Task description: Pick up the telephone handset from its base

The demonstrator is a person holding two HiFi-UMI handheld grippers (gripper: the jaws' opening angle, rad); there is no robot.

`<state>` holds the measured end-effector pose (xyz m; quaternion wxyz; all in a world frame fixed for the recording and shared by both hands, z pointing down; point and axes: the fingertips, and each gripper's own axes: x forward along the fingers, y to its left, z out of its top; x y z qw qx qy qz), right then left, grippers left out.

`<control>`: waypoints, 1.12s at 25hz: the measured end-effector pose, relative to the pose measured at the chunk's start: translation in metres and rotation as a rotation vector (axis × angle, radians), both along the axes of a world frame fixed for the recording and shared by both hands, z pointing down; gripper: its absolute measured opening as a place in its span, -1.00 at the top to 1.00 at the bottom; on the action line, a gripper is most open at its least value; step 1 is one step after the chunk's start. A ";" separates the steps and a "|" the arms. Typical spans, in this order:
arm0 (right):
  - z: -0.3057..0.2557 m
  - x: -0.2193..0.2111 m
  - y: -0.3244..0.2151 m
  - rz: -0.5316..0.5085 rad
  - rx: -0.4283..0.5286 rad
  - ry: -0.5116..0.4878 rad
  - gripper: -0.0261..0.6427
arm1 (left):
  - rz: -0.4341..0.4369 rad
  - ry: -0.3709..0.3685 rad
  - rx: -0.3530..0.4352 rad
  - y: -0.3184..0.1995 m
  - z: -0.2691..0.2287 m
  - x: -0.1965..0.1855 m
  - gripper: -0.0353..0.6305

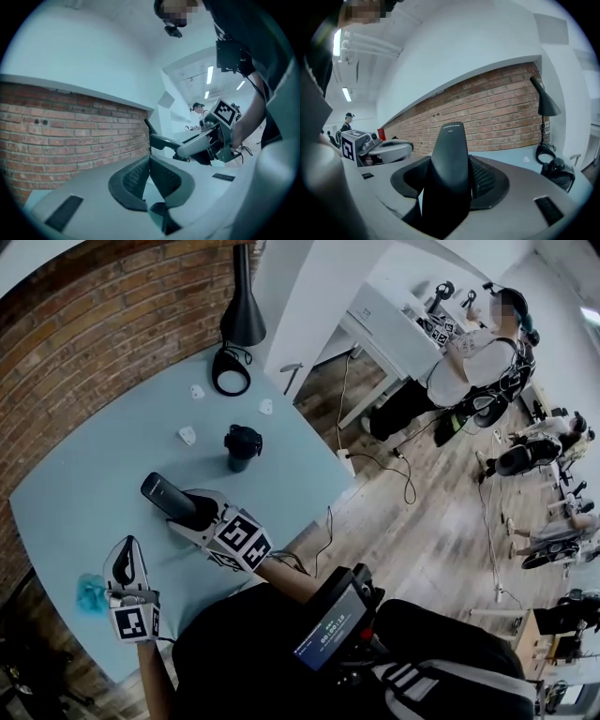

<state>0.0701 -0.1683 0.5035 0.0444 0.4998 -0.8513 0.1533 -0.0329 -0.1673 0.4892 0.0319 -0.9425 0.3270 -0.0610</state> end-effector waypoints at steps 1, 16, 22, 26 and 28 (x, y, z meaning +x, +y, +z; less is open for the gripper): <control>-0.003 0.001 -0.001 0.012 0.015 0.015 0.17 | -0.005 -0.001 0.034 -0.001 -0.006 0.001 0.90; 0.003 -0.009 0.008 0.036 0.076 0.190 0.17 | -0.018 -0.034 0.033 0.013 0.012 0.003 0.90; 0.028 -0.014 0.015 0.004 0.011 0.204 0.17 | -0.047 -0.025 0.001 0.019 0.030 -0.006 0.90; 0.042 -0.017 0.018 -0.008 -0.026 0.210 0.17 | -0.042 -0.050 -0.020 0.025 0.040 -0.008 0.90; 0.050 -0.019 0.020 -0.015 -0.036 0.209 0.17 | -0.038 -0.066 -0.026 0.027 0.045 -0.008 0.90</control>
